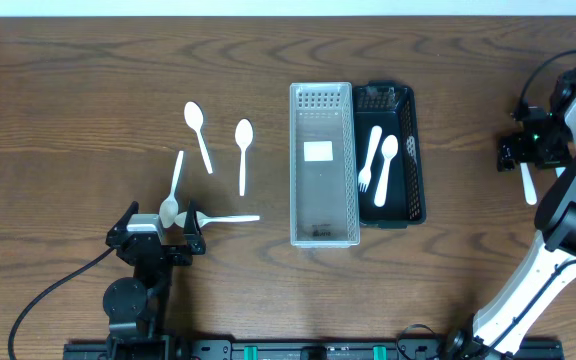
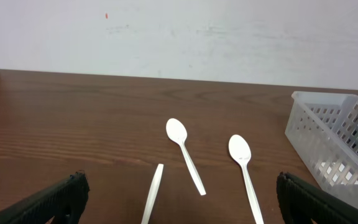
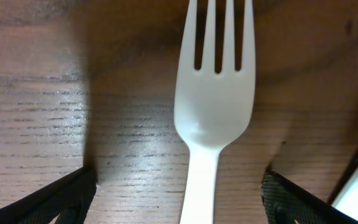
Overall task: Pack container
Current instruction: 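Grasp the nearer white fork with the right gripper, then carry the fork into the black tray and release it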
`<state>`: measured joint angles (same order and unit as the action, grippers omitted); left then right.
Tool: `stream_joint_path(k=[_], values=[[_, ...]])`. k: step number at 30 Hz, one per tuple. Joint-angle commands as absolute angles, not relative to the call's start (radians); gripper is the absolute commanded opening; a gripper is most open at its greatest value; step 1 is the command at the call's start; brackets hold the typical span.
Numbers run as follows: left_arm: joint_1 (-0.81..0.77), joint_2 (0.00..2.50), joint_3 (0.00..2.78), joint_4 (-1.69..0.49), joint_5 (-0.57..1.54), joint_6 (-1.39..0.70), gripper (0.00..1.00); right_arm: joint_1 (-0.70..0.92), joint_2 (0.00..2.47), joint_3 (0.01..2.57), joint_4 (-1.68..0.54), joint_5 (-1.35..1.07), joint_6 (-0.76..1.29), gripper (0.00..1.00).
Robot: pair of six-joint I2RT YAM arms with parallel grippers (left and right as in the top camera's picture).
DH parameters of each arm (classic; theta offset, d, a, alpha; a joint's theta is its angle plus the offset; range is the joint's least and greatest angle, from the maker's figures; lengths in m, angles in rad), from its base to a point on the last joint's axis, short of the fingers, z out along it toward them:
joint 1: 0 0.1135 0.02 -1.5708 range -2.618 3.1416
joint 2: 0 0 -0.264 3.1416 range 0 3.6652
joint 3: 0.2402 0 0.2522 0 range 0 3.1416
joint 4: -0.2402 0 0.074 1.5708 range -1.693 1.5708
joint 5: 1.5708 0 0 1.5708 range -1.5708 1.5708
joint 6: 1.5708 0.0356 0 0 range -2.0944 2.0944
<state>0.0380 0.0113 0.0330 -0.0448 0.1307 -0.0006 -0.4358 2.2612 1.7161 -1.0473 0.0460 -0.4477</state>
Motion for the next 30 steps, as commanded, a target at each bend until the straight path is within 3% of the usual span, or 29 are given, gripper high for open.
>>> stream_joint_path(k=[1, 11, 18, 30], values=[[0.043, 0.011, 0.006, -0.062, 0.134, -0.002, 0.98, -0.443, 2.284, 1.668, -1.039, 0.063, -0.442, 0.79], [0.043, 0.011, 0.006, -0.062, 0.134, -0.002, 0.98, -0.444, 2.284, 1.681, -1.036, 0.063, -0.418, 0.04], [0.043, 0.011, 0.006, -0.062, 0.134, -0.002, 0.98, -0.420, 2.284, 1.855, -1.172, 0.061, -0.324, 0.01], [0.043, 0.011, 0.006, -0.062, 0.134, -0.002, 0.98, -0.226, 2.284, 2.521, -1.694, -0.049, -0.178, 0.01]])
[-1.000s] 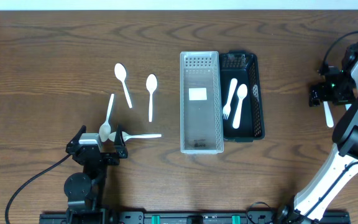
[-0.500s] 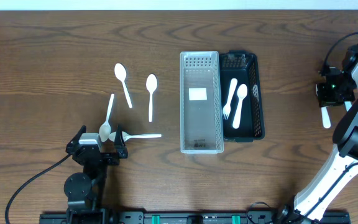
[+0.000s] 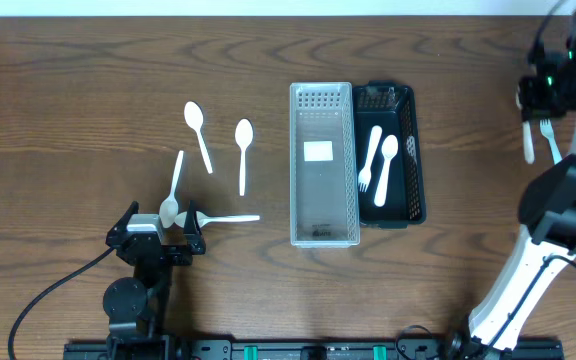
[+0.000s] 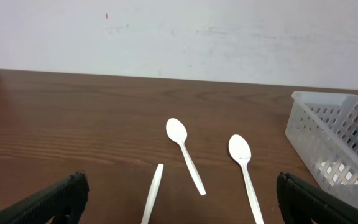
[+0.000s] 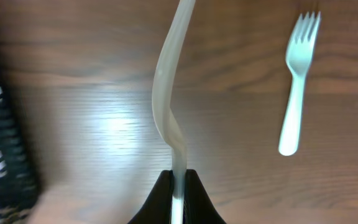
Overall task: Pack container
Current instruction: 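Carry the fork into the black tray and release it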
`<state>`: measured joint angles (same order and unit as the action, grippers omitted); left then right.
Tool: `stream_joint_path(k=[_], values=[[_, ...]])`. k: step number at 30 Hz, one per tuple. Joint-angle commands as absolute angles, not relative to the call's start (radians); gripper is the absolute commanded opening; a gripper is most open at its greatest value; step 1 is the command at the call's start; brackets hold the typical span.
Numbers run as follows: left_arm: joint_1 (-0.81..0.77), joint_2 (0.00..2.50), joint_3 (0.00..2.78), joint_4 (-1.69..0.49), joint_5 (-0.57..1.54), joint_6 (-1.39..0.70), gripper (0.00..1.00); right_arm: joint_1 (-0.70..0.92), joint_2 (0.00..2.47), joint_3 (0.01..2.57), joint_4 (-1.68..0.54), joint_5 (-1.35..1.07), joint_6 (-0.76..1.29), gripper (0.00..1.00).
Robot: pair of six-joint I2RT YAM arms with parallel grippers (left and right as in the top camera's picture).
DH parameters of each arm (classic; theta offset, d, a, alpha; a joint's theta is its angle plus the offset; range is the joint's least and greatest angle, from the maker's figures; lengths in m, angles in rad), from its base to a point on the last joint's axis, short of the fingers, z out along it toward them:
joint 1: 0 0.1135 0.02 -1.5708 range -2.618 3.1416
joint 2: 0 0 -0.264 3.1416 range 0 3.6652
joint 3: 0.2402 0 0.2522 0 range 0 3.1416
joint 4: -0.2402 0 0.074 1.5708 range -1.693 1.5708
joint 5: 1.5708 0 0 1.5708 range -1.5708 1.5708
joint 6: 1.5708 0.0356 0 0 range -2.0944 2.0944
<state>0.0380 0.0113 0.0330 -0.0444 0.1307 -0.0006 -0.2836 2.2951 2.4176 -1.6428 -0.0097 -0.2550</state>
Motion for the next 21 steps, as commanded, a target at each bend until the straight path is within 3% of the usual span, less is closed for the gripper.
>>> stream_joint_path(k=[1, 5, 21], values=[[0.043, 0.011, 0.006, -0.062, 0.134, -0.002, 0.98, -0.204, 2.281, 2.553, -1.699, -0.065, -0.151, 0.01], [0.043, 0.011, 0.006, -0.062, 0.134, -0.002, 0.98, -0.117, 2.226, 2.578, -1.698, -0.221, -0.106, 0.01], [0.043, 0.011, 0.006, -0.062, 0.134, -0.002, 0.98, 0.132, 2.205, 2.391, -1.697, -0.215, 0.059, 0.01]])
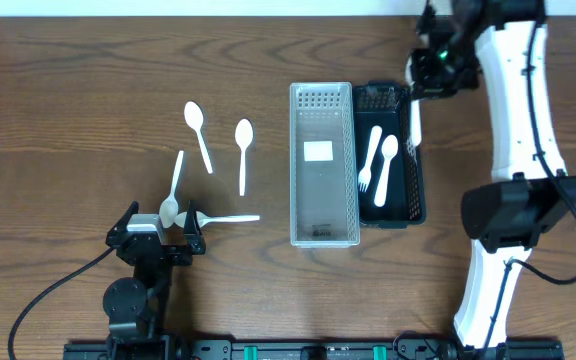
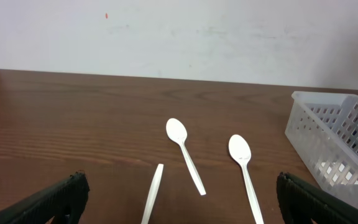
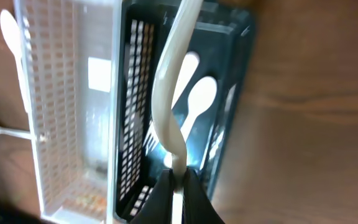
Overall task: Pack container
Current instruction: 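Carry the fork into the black tray and release it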
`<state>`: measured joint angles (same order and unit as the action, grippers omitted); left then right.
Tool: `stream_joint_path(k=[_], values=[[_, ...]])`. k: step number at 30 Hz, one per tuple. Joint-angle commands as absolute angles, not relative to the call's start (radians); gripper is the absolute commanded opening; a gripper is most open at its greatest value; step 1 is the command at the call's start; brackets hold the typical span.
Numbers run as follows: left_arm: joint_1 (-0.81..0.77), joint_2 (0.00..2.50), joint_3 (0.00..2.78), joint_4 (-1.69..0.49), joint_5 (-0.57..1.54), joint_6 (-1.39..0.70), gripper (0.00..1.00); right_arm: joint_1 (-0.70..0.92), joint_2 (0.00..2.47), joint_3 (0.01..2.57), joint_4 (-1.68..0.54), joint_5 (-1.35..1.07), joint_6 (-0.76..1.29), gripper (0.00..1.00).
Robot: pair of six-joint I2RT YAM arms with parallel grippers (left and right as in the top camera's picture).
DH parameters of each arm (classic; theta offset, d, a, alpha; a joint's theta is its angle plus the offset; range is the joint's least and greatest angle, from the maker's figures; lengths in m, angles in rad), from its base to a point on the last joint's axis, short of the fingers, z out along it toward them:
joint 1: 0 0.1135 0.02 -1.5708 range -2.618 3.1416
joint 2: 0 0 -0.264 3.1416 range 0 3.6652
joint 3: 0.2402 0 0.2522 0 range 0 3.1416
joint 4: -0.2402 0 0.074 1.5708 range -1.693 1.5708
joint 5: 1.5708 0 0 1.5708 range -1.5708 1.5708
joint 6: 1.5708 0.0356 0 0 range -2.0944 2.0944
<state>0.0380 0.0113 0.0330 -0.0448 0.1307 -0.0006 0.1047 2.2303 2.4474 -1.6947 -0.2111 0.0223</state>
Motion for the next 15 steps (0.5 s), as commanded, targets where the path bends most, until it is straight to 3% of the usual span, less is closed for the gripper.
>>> stream_joint_path(k=[1, 4, 6, 11, 12, 13, 15], values=[[0.043, 0.011, 0.006, -0.062, 0.134, -0.002, 0.98, 0.141, 2.205, 2.358, -1.695, -0.208, 0.059, 0.01], [0.043, 0.011, 0.006, -0.062, 0.134, -0.002, 0.98, 0.155, 2.205, 2.287, -1.686, -0.207, 0.059, 0.02], [0.043, 0.011, 0.006, -0.062, 0.134, -0.002, 0.98, 0.158, 2.205, 2.257, -1.677, -0.207, 0.059, 0.11], [0.043, 0.011, 0.006, -0.062, 0.134, -0.002, 0.98, 0.153, 2.205, 2.236, -1.657, -0.192, 0.058, 0.63], [0.043, 0.011, 0.006, -0.062, 0.134, -0.002, 0.98, 0.150, 2.204, 2.238, -1.653, -0.181, 0.058, 0.77], [0.043, 0.011, 0.006, -0.062, 0.134, -0.002, 0.98, 0.143, 2.204, 2.239, -1.649, -0.157, 0.058, 0.99], [0.043, 0.011, 0.006, -0.062, 0.134, -0.002, 0.98, 0.121, 2.204, 2.243, -1.645, -0.104, 0.052, 0.99]])
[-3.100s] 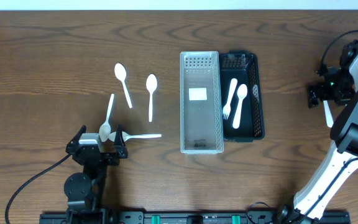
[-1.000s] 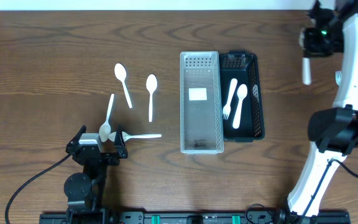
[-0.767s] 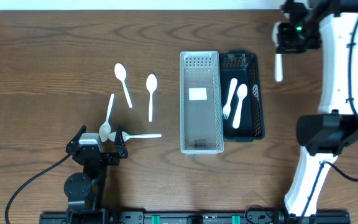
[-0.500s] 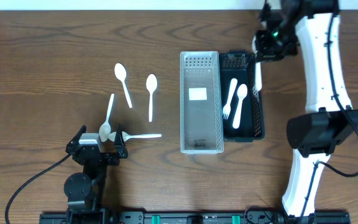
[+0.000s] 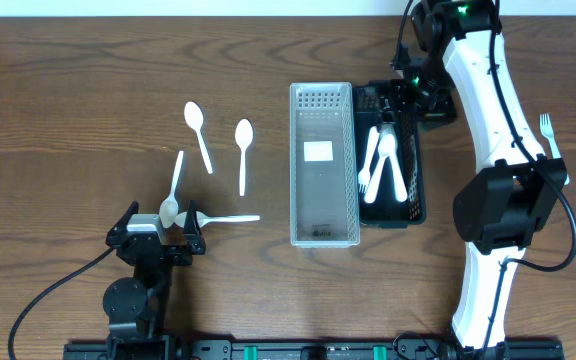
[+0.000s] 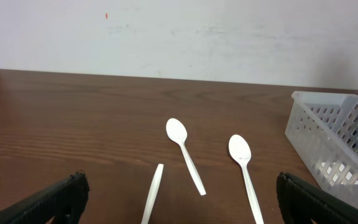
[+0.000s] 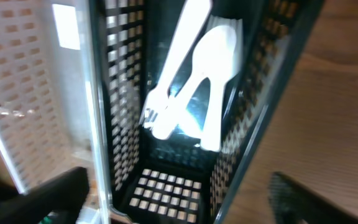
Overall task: Pack container
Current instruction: 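Carry the fork into the black tray and release it, then move the right gripper to the last white fork and grasp it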
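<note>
The black basket (image 5: 417, 160) holds three white utensils (image 5: 381, 165), two forks and a spoon, also seen in the right wrist view as utensils (image 7: 191, 74). My right gripper (image 5: 410, 95) hangs open over the basket's far end, nothing between its blurred fingers (image 7: 48, 193). The clear white basket (image 5: 321, 235) stands beside it on the left. One more fork (image 5: 545, 128) lies at the far right. My left gripper (image 6: 179, 202) rests open at the near left, with a spoon handle (image 6: 152, 199) between its fingers.
Two spoons (image 5: 198, 135) (image 5: 243, 155) lie left of the white basket, seen also as spoons (image 6: 185, 152) (image 6: 246, 171). A third spoon (image 5: 175, 185) and a further utensil (image 5: 226, 218) lie by the left gripper. A white label (image 5: 318, 152) sits inside the white basket.
My right gripper was shut on a fork above the black basket. Now it is open and a third utensil lies in that basket. The left arm has not moved.
My right gripper stood open around a fork on the table at the far right. Then it was shut on that fork, raised near the back right. Then it held the fork over the black basket, and now the fork lies inside.
</note>
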`<state>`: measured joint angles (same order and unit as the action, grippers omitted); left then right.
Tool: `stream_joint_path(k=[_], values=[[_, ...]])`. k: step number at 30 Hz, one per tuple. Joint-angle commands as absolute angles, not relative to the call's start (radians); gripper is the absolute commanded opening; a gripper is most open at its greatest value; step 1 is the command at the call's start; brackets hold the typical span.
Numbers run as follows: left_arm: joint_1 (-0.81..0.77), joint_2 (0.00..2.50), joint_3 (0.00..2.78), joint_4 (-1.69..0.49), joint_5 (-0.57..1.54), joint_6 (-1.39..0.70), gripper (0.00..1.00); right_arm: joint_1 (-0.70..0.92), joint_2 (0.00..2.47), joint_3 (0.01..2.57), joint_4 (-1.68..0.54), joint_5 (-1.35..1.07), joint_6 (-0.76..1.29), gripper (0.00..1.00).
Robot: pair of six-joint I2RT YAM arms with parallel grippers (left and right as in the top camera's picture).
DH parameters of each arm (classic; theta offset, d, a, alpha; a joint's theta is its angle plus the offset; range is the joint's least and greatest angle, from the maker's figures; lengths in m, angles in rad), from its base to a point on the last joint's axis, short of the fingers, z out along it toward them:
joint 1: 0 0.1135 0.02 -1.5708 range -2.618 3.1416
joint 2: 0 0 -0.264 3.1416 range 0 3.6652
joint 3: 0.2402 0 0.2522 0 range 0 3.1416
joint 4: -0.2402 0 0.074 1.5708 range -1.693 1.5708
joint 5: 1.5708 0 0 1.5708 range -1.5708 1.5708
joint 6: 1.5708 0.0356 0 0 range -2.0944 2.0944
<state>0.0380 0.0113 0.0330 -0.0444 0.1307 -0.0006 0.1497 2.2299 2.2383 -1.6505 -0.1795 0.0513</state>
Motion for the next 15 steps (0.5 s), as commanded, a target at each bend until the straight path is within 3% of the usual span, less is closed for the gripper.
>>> stream_joint_path(k=[1, 8, 12, 15], values=[[0.043, 0.011, 0.006, -0.062, 0.134, -0.002, 0.98, 0.105, 2.204, 2.244, -1.644, -0.074, 0.046, 0.99], [0.043, 0.011, 0.006, -0.062, 0.134, -0.002, 0.98, -0.079, 2.204, 2.263, -1.660, 0.139, -0.131, 0.99], [0.043, 0.011, 0.006, -0.062, 0.134, -0.002, 0.98, -0.195, 2.204, 2.262, -1.611, 0.160, -0.353, 0.99], [0.043, 0.011, 0.006, -0.062, 0.134, -0.002, 0.98, -0.287, 2.206, 2.262, -1.523, 0.122, -0.405, 0.99]])
